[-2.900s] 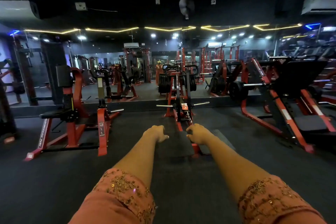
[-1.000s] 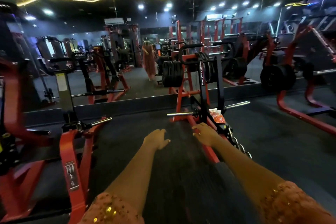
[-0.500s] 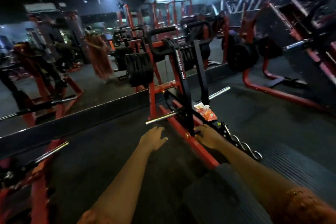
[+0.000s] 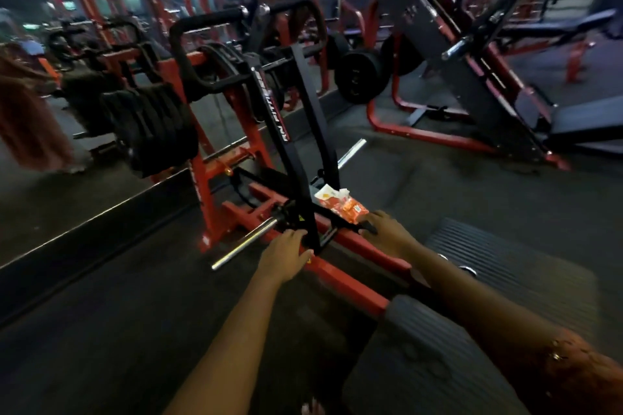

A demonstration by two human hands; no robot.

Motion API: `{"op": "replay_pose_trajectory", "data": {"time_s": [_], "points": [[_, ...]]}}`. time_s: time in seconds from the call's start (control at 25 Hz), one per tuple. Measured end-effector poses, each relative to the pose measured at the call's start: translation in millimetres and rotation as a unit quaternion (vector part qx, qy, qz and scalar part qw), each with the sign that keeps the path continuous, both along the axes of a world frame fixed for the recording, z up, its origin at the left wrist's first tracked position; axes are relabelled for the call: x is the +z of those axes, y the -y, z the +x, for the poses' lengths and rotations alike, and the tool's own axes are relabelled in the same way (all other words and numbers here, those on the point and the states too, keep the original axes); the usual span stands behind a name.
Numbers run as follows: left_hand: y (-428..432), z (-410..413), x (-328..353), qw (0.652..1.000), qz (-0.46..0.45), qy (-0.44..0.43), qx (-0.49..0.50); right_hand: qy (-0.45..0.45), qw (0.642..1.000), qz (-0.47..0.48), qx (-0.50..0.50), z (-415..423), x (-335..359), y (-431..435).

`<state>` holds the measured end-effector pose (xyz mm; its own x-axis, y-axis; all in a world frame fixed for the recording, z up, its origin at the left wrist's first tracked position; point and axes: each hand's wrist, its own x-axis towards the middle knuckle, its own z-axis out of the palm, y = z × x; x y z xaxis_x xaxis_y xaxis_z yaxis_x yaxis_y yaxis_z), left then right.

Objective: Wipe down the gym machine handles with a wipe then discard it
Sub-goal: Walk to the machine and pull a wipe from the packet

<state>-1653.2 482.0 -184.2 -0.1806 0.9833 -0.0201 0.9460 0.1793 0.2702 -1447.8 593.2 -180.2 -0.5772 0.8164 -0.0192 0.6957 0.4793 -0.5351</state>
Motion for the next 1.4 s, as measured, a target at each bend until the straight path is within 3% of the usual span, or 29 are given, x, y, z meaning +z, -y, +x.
{"op": "replay_pose_trajectory", "data": {"time_s": [0.4,0.76,1.04,1.4], "points": [[-198,-122,-50,0.991,-0.06,-0.039,-0.116,-0.024,0.985,-0.084,-0.147,-116,-34,-156],[-427,-147,-134,0.959,-0.121,-0.067,-0.247,-0.059,0.915,-0.191,-0.349,-159,-111,-314],[-522,-168,-238,0.921,-0.246,-0.115,-0.28,0.028,0.917,-0.214,-0.335,-210,-200,-405],[-551,-173,-289,0.926,-0.225,-0.111,-0.282,0.152,0.954,-0.151,-0.209,-234,-253,-443]]}}
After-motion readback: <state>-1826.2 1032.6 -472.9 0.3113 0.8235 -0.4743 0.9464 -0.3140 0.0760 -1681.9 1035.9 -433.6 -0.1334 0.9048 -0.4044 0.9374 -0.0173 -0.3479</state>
